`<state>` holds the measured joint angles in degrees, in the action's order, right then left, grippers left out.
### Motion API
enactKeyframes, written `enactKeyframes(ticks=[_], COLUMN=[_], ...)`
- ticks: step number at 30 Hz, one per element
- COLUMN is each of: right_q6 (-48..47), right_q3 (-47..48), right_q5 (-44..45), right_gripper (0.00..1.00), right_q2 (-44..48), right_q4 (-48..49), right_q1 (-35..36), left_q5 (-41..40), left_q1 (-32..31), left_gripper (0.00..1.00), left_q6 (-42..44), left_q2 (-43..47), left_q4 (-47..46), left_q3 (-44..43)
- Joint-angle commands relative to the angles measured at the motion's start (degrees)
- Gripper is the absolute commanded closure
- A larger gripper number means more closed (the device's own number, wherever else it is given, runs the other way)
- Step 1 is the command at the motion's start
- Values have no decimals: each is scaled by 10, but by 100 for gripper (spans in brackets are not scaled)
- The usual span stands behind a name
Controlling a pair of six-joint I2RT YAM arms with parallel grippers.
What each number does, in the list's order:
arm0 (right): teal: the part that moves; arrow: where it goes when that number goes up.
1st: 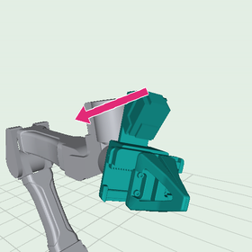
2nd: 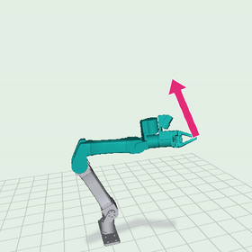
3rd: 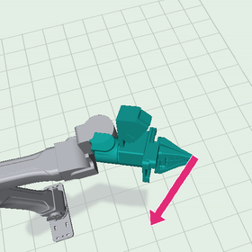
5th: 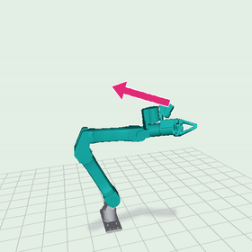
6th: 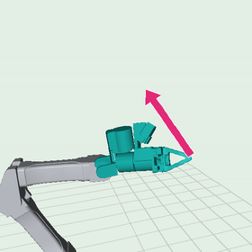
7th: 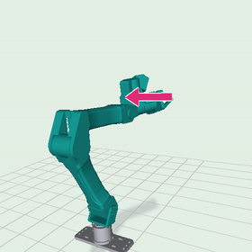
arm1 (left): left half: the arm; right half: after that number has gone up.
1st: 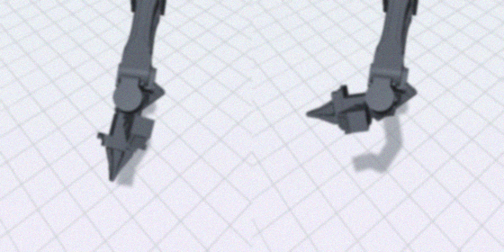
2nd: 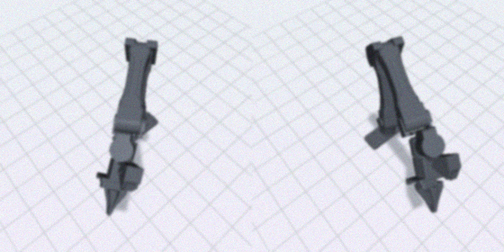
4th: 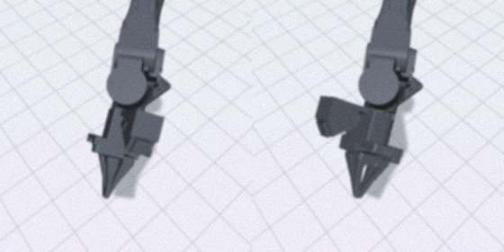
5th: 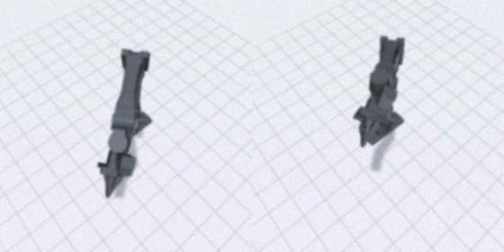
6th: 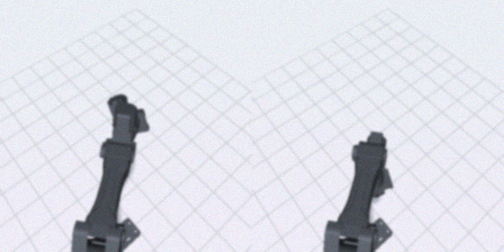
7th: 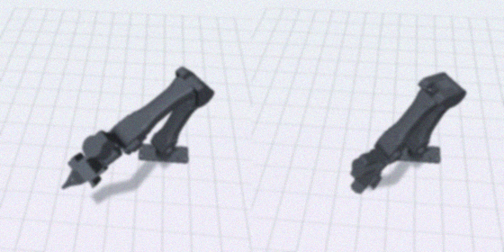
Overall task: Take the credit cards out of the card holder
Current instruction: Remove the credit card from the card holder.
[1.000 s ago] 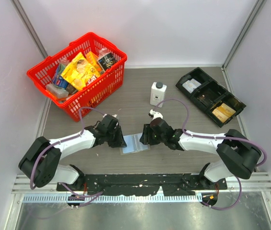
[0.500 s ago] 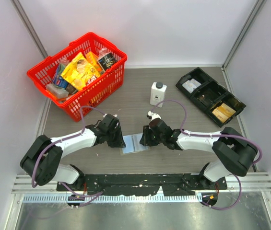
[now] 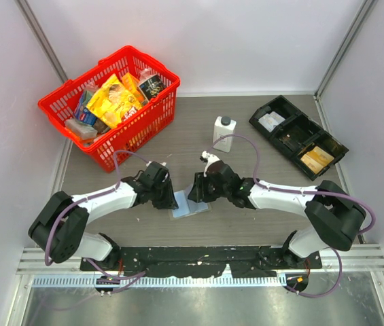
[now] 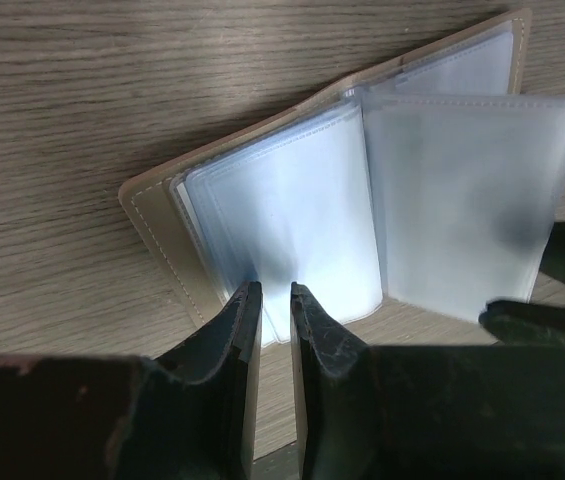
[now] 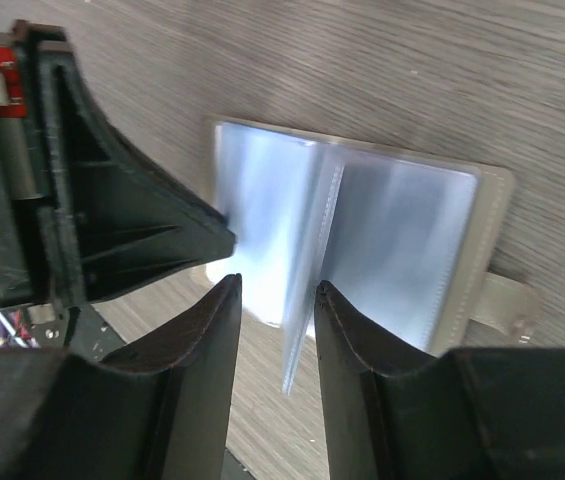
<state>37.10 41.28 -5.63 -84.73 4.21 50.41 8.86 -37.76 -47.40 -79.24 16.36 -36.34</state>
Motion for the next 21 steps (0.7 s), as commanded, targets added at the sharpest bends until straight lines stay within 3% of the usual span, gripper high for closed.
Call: enactKeyframes(ticks=[1, 14, 21], right_q6=[-17, -28, -12], right_q3=[32, 56, 37], right_q5=[-31, -126, -49], right_gripper=[59, 59, 59], right_q2=[15, -49, -39], right_q4=[0, 42, 27], right_q1=[10, 23, 22], left_q5=[-2, -40, -44], left_q1=[1, 1, 1], left_gripper=[78, 76, 75], left_q6=[10, -10, -16], left_q2=[11, 80, 101], left_q4=[-4, -3, -5], left_q3=[-6, 14, 16])
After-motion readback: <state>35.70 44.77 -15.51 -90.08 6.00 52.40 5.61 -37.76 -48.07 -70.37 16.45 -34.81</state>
